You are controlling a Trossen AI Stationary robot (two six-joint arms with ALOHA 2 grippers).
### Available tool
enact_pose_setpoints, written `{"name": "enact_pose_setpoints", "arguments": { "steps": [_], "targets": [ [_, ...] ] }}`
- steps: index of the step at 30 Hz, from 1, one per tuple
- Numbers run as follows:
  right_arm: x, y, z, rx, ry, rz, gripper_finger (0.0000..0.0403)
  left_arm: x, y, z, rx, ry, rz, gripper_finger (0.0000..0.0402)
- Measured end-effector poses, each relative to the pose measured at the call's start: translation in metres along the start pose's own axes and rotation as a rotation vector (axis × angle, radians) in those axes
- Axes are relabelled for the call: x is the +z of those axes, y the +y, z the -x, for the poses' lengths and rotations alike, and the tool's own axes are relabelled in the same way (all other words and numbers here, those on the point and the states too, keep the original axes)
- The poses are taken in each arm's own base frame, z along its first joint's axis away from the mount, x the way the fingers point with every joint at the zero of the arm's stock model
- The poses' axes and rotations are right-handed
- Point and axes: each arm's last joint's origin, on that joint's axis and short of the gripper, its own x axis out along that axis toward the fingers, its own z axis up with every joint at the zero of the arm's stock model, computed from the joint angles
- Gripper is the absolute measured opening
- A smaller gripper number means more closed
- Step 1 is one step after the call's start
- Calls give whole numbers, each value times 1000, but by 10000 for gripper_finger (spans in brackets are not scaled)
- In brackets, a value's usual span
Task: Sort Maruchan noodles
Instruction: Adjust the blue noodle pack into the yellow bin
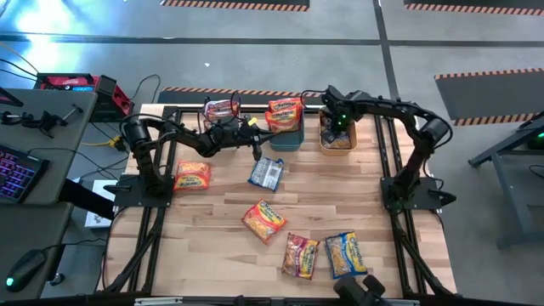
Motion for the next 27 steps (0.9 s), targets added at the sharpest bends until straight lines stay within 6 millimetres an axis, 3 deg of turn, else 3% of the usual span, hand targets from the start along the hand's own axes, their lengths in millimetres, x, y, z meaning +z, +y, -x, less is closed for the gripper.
{"name": "enact_pose_setpoints", "arguments": {
  "steps": [4,9,16,27],
  "targets": [
    [2,-1,-6,21,14,21,97,0,0,0,0,0,-8,20],
    [4,-1,-6,32,-7,70,12,0,0,0,0,2,-8,20],
    [3,1,3,27,-43,101,2,0,0,0,0,1,-4,20],
    [-5,23,28,24,-74,148,0,0,0,0,0,2,12,20]
  ]
}}
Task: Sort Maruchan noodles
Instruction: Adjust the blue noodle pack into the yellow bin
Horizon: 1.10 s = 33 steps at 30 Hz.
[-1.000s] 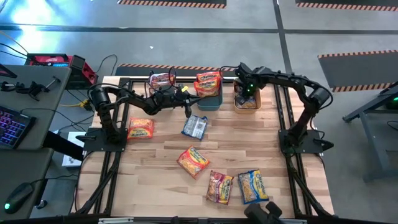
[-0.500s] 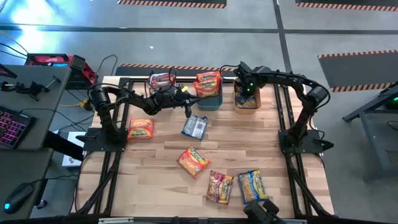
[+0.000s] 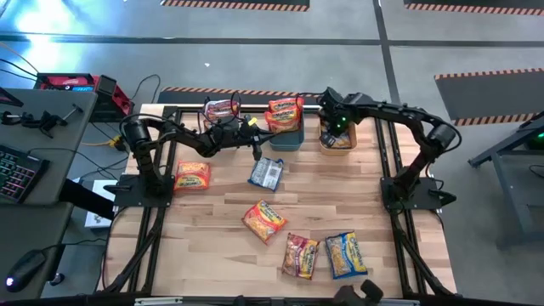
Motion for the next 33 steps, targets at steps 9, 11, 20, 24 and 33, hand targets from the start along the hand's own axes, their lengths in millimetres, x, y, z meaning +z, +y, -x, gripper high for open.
{"name": "enact_pose_setpoints", "arguments": {
  "steps": [9,11,20,24,33],
  "targets": [
    [-11,-29,-1,-117,80,-296,71,0,0,0,-14,1,7,20],
    [-12,-37,-1,-125,73,-369,100,0,0,0,-14,1,7,20],
    [-9,-47,-22,-145,99,-515,139,-2,0,0,-14,15,8,20],
    [-7,-47,-31,-141,112,-547,139,-3,0,0,-14,26,9,20],
    [-3,-45,-37,-119,90,-566,84,-3,-1,0,-54,30,10,20]
  ]
}}
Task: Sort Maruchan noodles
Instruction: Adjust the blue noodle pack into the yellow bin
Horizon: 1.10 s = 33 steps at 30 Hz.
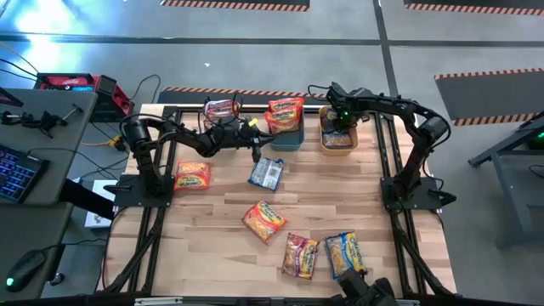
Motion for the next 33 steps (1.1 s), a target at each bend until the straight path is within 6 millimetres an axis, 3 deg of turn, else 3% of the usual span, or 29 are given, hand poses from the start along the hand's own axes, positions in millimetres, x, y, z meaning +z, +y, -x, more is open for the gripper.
{"name": "enact_pose_setpoints", "arguments": {
  "steps": [4,10,14,18,25,29,33],
  "targets": [
    [2,1,0,1,-21,19,14,0,0,0,0,3,3,20],
    [0,4,2,10,-32,86,4,-1,0,0,0,6,4,20],
    [-5,12,16,78,-58,151,0,-1,0,0,0,6,4,20],
    [-13,22,36,172,-83,215,0,-1,0,0,-1,6,4,20],
    [-29,32,63,180,-136,281,0,0,0,0,0,4,3,20],
    [-25,41,56,199,-154,265,13,0,0,0,0,4,1,20],
    [-20,48,35,161,-127,275,65,0,0,0,0,4,1,20]
  ]
}}
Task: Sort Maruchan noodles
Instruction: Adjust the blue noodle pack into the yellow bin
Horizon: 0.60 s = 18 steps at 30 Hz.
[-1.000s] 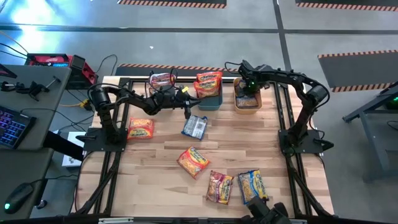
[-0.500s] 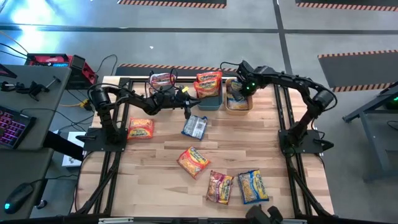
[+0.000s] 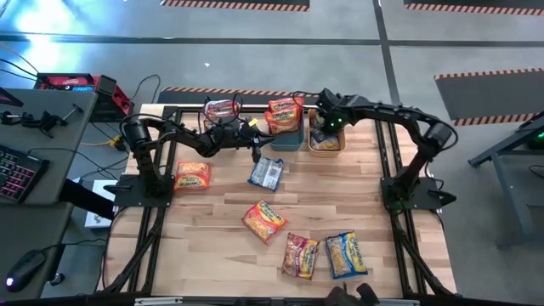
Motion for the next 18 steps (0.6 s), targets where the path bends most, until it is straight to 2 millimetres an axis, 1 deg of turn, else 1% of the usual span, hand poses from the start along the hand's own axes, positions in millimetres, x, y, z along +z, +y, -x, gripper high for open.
{"name": "enact_pose_setpoints", "arguments": {
  "steps": [5,8,10,12,14,16,18],
  "targets": [
    [7,-1,-22,-9,-6,12,142,0,0,0,0,0,-5,20],
    [10,-2,-31,-6,-16,21,168,0,0,0,0,0,-5,20],
    [12,-2,-36,-6,-23,17,176,0,0,0,0,0,-5,20],
    [14,-4,-41,0,-15,11,176,0,0,0,0,1,-7,20],
    [13,-5,-47,14,8,18,165,0,0,0,0,1,-7,20],
    [13,-5,-49,20,12,44,141,0,0,0,0,0,-9,20],
    [14,-4,-50,19,3,63,103,0,0,0,0,0,-14,20]
  ]
}}
